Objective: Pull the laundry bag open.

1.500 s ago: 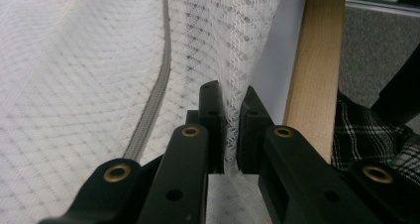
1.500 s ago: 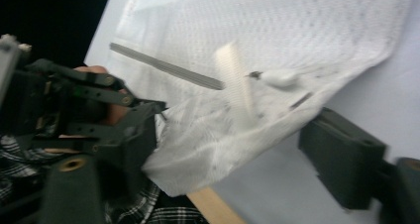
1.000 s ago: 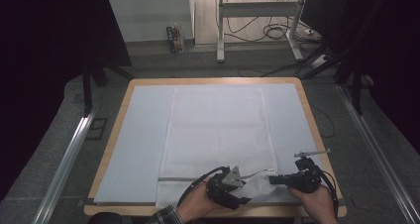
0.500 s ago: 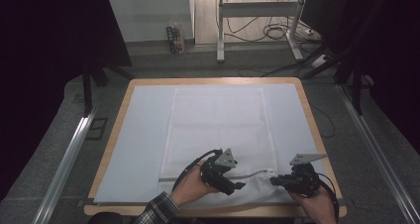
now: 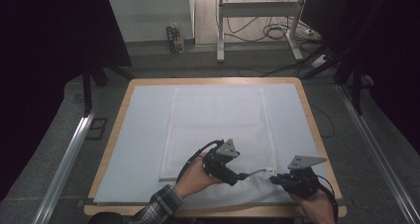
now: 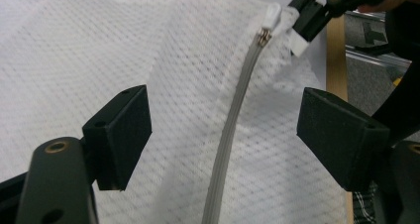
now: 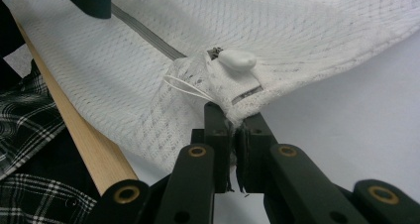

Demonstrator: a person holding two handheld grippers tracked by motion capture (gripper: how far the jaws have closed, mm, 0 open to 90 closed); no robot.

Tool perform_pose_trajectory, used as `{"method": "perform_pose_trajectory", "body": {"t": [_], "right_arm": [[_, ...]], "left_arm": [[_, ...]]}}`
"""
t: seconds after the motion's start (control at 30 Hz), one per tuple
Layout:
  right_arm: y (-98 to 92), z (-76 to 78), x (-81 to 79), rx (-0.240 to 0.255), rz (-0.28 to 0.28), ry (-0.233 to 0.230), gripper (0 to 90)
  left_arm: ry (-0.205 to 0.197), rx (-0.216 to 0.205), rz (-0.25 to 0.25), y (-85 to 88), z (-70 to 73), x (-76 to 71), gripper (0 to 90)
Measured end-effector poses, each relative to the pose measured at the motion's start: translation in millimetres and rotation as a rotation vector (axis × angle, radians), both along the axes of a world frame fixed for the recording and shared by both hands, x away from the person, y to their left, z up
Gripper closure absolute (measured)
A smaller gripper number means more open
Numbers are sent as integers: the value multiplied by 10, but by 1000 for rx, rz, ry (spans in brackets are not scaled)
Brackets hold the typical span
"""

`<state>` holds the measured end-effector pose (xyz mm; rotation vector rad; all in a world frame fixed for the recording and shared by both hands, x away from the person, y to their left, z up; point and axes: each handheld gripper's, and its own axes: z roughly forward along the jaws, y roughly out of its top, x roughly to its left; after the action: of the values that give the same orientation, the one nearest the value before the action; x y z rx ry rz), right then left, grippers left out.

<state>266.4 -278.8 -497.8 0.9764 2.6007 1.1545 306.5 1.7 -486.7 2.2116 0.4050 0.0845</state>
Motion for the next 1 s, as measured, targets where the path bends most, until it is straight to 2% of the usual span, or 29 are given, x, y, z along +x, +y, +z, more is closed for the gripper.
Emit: {"method": "perform_pose_trajectory", "body": {"t": [0.17, 0.37, 0.63, 0.9, 1.0], "right_arm": [[12, 1, -8, -14, 1, -13, 839], [23, -2, -20, -34, 4, -21, 839], [43, -7, -40, -63, 14, -40, 840], [52, -7, -47, -76, 17, -52, 839], [54, -3, -54, -80, 18, -56, 839]], "left_arm": [[10, 5, -21, -135, 46, 53, 269], [10, 7, -17, -307, 67, 135, 332], [8, -4, -3, -532, 90, 253, 348], [8, -21, -44, -804, 93, 221, 306], [0, -10, -30, -843, 81, 201, 330]]}}
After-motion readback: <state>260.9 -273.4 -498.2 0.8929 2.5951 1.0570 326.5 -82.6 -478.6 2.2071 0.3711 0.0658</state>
